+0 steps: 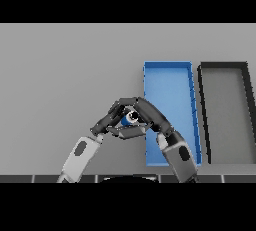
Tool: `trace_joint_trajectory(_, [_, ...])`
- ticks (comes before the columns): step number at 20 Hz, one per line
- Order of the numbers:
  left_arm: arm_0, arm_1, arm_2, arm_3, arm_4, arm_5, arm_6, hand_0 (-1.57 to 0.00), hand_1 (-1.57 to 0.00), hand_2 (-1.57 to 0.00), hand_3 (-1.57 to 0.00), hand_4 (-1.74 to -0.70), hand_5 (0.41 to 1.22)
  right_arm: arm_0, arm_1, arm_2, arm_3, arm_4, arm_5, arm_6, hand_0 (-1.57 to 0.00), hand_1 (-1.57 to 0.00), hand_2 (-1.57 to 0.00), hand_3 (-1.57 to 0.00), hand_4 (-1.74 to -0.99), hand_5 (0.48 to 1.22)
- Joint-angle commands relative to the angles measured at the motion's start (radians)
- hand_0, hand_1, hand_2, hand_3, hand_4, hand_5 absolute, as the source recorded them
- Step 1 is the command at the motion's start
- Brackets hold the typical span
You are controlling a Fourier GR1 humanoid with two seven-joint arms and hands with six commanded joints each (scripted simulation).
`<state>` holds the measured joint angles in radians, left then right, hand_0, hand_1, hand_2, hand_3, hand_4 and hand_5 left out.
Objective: Pick up the blue pipe and place it into the blue bin.
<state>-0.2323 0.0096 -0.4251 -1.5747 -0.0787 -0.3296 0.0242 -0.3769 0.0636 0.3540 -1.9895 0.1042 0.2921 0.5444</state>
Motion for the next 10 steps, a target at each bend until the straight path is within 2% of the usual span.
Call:
trace_joint_trajectory(1, [0.003, -0.013, -0.002, -0.006, -0.003, 0.010, 0.008, -1.57, -1.57, -1.57, -1.57, -1.64, 1.221, 0.004, 0.009, 0.002, 0.008, -0.006, -0.003, -0.002, -1.01, -1.02, -1.04, -0.87, -1.514, 0.550])
trace_joint_trajectory(2, [0.004, -0.014, 0.006, 0.005, 0.008, 0.000, -0.011, -1.57, -1.57, -1.57, -1.51, -1.66, 1.221, 0.004, 0.017, 0.006, 0.005, -0.015, -0.003, -0.002, -1.13, -1.13, -1.15, -0.95, -1.551, 0.596])
trace_joint_trajectory(3, [0.006, -0.033, 0.008, 0.006, 0.026, -0.005, -0.019, -1.57, -1.57, -1.57, -1.52, -1.68, 1.221, 0.015, 0.034, 0.017, 0.014, -0.011, -0.014, -0.016, -1.22, -1.22, -1.23, -1.02, -1.581, 0.650])
trace_joint_trajectory(4, [0.005, -0.043, 0.016, 0.003, 0.045, -0.011, -0.026, -1.57, -1.57, -1.57, -1.53, -1.69, 1.221, 0.017, 0.038, 0.019, 0.013, -0.027, -0.021, -0.023, -1.29, -1.29, -1.30, -1.10, -1.606, 0.765])
trace_joint_trajectory(6, [0.014, -0.048, 0.014, 0.013, 0.038, -0.018, -0.040, -1.57, -1.57, -1.57, -1.49, -1.71, 1.221, 0.013, 0.023, 0.021, 0.027, -0.028, -0.027, -0.038, -1.39, -1.39, -1.40, -1.25, -1.648, 0.929])
trace_joint_trajectory(8, [0.009, -0.057, 0.025, 0.018, 0.038, -0.034, -0.039, -1.57, -1.57, -1.57, -1.44, -1.72, 1.221, 0.026, 0.013, 0.045, 0.025, -0.009, -0.038, -0.078, -1.45, -1.45, -1.46, -1.36, -1.680, 1.034])
trace_joint_trajectory(10, [0.008, -0.059, 0.035, 0.005, 0.036, -0.039, -0.035, -1.57, -1.57, -1.57, -1.44, -1.73, 1.221, 0.019, 0.009, 0.058, 0.029, 0.002, -0.050, -0.106, -1.50, -1.50, -1.50, -1.43, -1.702, 1.101])
